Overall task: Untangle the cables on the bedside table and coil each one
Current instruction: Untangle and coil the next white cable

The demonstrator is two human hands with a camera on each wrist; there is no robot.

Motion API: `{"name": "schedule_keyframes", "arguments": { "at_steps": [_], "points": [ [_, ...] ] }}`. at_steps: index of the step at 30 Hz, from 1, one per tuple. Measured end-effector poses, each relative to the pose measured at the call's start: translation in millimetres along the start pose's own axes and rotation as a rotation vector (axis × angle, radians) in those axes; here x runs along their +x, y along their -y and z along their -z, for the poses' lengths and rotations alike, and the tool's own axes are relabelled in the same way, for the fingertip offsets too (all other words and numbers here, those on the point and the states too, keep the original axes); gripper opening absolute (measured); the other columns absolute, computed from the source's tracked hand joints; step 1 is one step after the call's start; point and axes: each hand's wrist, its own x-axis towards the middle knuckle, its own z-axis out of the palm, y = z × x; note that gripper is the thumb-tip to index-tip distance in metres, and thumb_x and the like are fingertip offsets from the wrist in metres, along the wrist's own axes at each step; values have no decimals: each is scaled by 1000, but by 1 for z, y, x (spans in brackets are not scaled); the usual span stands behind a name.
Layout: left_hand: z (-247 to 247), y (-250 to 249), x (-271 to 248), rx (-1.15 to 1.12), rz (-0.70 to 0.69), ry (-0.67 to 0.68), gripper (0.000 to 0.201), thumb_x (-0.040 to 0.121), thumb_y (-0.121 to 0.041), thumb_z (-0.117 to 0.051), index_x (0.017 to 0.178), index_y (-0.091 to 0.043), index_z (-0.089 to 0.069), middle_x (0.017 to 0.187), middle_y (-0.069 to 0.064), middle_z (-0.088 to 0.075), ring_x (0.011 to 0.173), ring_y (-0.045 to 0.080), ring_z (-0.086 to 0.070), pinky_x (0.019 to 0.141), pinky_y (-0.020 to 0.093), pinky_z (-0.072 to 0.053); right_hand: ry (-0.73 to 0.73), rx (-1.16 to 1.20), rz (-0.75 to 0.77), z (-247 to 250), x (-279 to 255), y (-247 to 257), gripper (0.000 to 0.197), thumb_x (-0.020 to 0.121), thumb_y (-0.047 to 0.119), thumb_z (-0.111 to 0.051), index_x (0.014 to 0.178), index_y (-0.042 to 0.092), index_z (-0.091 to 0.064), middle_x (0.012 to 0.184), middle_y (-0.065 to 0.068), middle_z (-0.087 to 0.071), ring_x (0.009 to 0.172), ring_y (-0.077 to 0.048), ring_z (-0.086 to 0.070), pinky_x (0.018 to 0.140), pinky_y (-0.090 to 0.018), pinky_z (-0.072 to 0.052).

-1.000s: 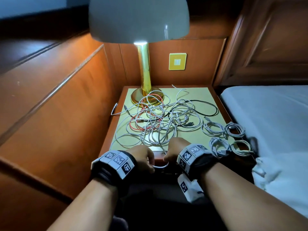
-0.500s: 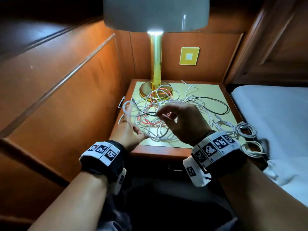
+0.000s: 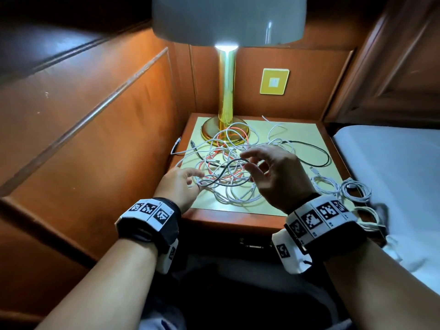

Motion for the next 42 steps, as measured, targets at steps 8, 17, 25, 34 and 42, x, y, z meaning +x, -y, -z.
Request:
{"name": "schedule_keyframes", "arguments": {
  "at_steps": [8,17,25,34,42],
  "points": [
    [-20,0,12,215,37,183,29,95,-13,-51,119,-26,-45,100,4,-62,93,31,-59,71,30,-39,227,50,-241,-8,-5,-19,17,86,13,-74,100,21,-71,81,4,-72,62,-11,-70,68,-36,-59],
    [-7,-11,10,-235,-141,-217,64,83,2,-39,139,-22,-55,118,9,-69,104,30,-64,91,26,-49,152,230,-313,-8,2,-13,16,89,10,-71,100,21,-65,78,5,-71,65,-4,-72,62,-31,-60],
    [1,-5,11,-391,-208,-430,28,98,-23,-42,108,-32,-67,98,4,-71,83,20,-71,74,41,-61,154,363,-285,-11,1,-3,16,89,5,-71,98,16,-63,79,0,-70,67,-6,-74,62,-22,-56],
    [28,-21,-8,-313,-399,-638,26,99,-27,-52,120,-21,-66,118,0,-66,98,18,-71,83,38,-61,123,338,-229,-10,2,0,28,87,8,-74,84,29,-57,81,1,-70,71,-6,-74,66,-29,-61],
    [31,-23,-16,-247,-463,-616,43,89,1,-50,127,-16,-64,127,3,-64,99,12,-69,84,34,-60,155,299,-264,-14,2,0,15,85,12,-76,87,19,-63,82,4,-71,71,-8,-73,69,-30,-60]
  ]
}}
